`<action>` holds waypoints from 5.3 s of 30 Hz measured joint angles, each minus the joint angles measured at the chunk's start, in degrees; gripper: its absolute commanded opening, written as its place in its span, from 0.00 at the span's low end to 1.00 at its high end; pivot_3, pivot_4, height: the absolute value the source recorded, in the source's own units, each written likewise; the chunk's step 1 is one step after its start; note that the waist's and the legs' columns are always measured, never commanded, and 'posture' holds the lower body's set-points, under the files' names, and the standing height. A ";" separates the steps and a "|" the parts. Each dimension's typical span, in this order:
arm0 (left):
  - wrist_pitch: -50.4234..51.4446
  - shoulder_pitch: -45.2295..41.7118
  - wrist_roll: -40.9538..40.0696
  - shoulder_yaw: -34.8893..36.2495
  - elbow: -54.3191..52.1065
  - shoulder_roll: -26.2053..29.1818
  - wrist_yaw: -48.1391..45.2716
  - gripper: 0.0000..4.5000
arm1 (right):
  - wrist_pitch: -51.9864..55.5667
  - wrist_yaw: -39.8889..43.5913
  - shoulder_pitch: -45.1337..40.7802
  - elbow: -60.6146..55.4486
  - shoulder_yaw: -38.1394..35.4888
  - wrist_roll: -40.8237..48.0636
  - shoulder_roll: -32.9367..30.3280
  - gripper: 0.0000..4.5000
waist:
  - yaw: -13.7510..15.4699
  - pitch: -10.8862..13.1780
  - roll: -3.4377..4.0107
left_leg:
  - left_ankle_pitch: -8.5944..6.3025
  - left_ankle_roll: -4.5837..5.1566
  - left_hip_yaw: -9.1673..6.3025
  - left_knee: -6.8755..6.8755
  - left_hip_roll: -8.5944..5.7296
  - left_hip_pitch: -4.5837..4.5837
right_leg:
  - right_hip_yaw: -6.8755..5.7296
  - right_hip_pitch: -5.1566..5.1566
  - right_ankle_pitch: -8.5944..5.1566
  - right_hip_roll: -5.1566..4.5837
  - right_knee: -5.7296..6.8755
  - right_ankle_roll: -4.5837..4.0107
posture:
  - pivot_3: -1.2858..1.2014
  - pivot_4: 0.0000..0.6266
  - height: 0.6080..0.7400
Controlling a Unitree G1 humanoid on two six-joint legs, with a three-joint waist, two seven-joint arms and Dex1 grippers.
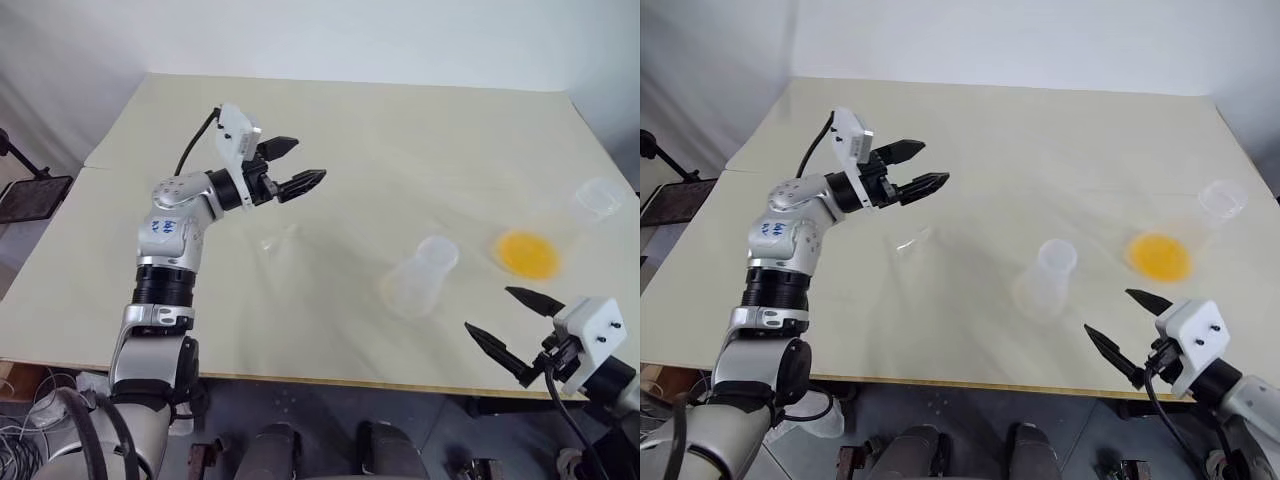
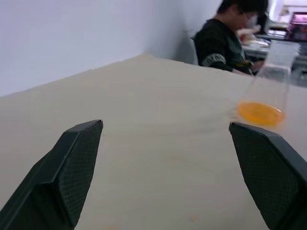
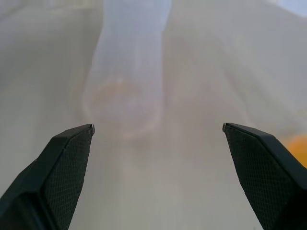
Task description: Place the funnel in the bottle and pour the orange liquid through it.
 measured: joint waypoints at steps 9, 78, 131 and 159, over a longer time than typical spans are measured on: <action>-2.06 11.56 0.36 2.66 -7.74 5.24 3.90 1.00 | 1.02 2.09 -3.41 3.53 1.05 0.14 -1.45 1.00 | -0.42 0.00 0.00 | 0.00 -0.01 -0.14 0.05 0.01 -0.04 | 0.02 0.03 0.00 -0.02 0.00 -0.01 | 0.52 0.24 1.00; -9.17 -13.52 1.04 -6.95 20.98 -9.41 -16.50 0.01 | -0.85 -3.48 3.09 -2.15 -1.52 -1.35 4.79 1.00 | -1.03 0.00 0.00 | -0.01 0.09 0.08 0.00 -0.11 -0.08 | 0.01 -0.05 0.06 -0.02 0.02 0.11 | 0.52 0.24 1.00; -10.11 -33.07 6.48 -25.00 33.65 -10.91 -37.79 0.01 | -4.47 -9.10 8.81 -7.46 0.89 -6.83 12.85 1.00 | -1.04 -0.01 0.03 | -0.02 0.20 0.09 -0.01 -0.12 -0.11 | 0.10 -0.08 0.06 -0.02 -0.01 0.10 | 0.52 0.24 1.00; -25.29 -42.98 4.73 -38.42 44.19 -12.33 -37.80 0.69 | -7.10 -10.69 8.49 -6.67 4.78 -9.20 15.33 1.00 | -1.02 -0.01 0.02 | -0.08 0.35 0.15 -0.01 -0.16 -0.14 | 0.13 -0.11 0.06 -0.04 -0.04 0.11 | 0.52 0.24 1.00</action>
